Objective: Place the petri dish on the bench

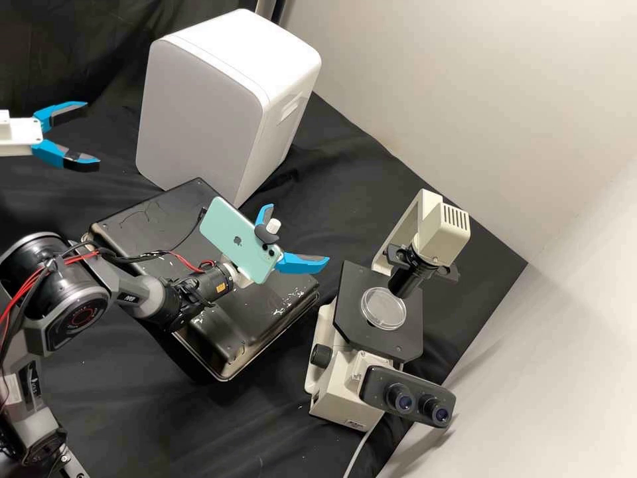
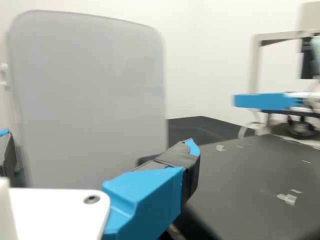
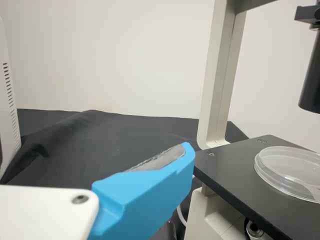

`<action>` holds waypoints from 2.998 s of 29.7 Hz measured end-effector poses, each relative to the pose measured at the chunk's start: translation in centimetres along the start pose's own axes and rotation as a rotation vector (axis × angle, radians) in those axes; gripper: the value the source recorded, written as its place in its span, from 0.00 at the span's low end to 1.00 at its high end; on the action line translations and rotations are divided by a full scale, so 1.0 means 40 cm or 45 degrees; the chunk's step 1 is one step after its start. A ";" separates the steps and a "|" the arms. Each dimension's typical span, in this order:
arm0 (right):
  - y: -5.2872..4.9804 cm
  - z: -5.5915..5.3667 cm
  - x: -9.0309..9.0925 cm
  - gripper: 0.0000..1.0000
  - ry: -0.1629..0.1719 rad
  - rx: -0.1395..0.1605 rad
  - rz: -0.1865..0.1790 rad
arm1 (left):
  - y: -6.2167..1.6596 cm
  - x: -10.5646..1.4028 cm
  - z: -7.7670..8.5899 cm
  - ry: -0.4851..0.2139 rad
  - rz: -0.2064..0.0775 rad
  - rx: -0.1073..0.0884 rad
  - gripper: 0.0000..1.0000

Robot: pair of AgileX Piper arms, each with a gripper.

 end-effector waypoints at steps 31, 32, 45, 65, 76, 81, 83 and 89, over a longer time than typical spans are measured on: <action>0.000 0.000 0.000 1.00 0.000 0.000 0.000 | -0.010 -0.022 0.080 -0.092 0.043 -0.001 1.00; 0.000 0.000 0.000 1.00 0.000 0.000 0.000 | -0.010 -0.022 0.080 -0.088 0.048 0.007 1.00; 0.000 0.000 0.000 1.00 0.000 0.000 0.000 | -0.012 -0.020 0.081 -0.092 0.051 0.023 1.00; 0.000 0.000 0.000 1.00 0.000 0.000 0.000 | 0.002 -0.034 0.096 -0.117 0.096 0.030 1.00; 0.000 0.000 0.000 1.00 0.000 0.000 0.000 | -0.001 -0.034 0.094 -0.113 0.087 0.033 1.00; 0.000 0.000 0.000 1.00 0.000 0.000 0.000 | -0.016 -0.027 0.094 -0.104 0.044 0.040 1.00; 0.000 0.000 0.000 1.00 0.000 0.000 0.000 | -0.018 -0.026 0.095 -0.106 0.036 0.040 1.00; 0.000 0.000 0.000 1.00 0.000 0.000 0.000 | -0.019 -0.026 0.094 -0.102 0.035 0.039 1.00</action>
